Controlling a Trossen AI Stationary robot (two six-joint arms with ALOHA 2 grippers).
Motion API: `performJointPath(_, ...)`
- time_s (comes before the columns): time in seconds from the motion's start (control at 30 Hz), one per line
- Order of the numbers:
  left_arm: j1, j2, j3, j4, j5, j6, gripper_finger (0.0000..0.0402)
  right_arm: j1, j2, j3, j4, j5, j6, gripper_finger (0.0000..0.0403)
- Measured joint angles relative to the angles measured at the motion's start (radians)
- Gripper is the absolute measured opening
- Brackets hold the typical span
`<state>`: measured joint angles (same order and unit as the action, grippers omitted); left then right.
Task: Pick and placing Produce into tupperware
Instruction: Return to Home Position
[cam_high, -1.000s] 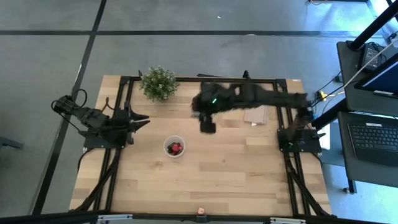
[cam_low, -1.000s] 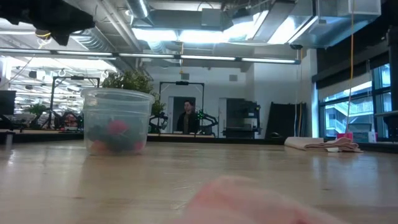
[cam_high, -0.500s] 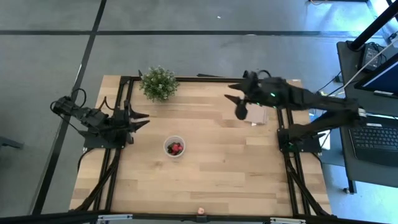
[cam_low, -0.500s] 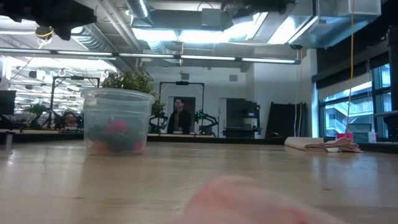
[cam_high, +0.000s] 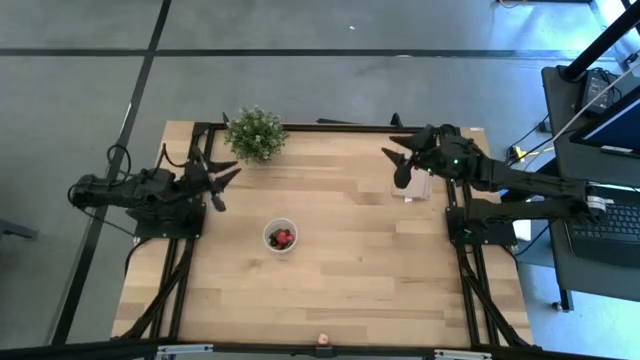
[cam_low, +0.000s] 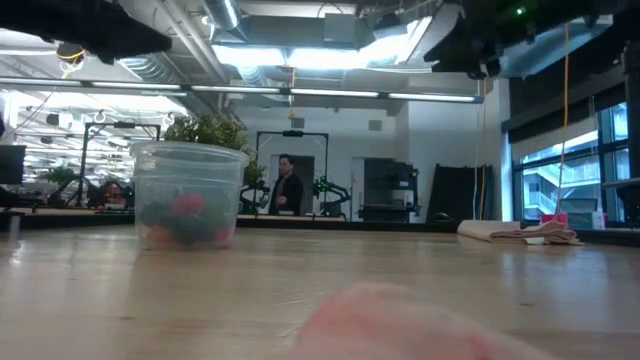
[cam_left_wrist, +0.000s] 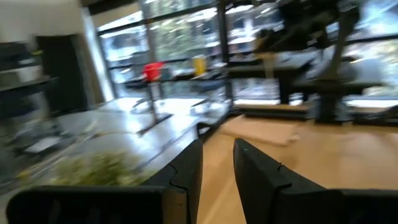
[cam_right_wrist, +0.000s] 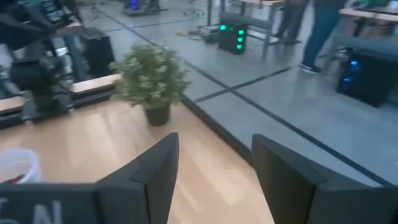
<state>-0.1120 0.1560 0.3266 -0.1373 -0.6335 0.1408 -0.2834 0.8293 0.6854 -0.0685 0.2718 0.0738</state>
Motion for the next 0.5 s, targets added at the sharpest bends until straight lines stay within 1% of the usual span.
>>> performJointPath(0.27, 0.230, 0.090, -0.002, 0.044, 0.008, 0.000, 0.0069, -0.148, -0.089, -0.006, -0.021, 0.001, -0.026, 0.0204)
performJointPath(0.4, 0.315, 0.135, -0.002, 0.046, 0.011, 0.001, 0.0061, -0.190, -0.135, -0.006, -0.082, -0.001, -0.034, 0.0204)
performJointPath(0.5, 0.354, 0.140, -0.002, 0.048, 0.021, 0.025, 0.0056, -0.201, -0.163, -0.006, -0.093, -0.001, -0.055, 0.0204)
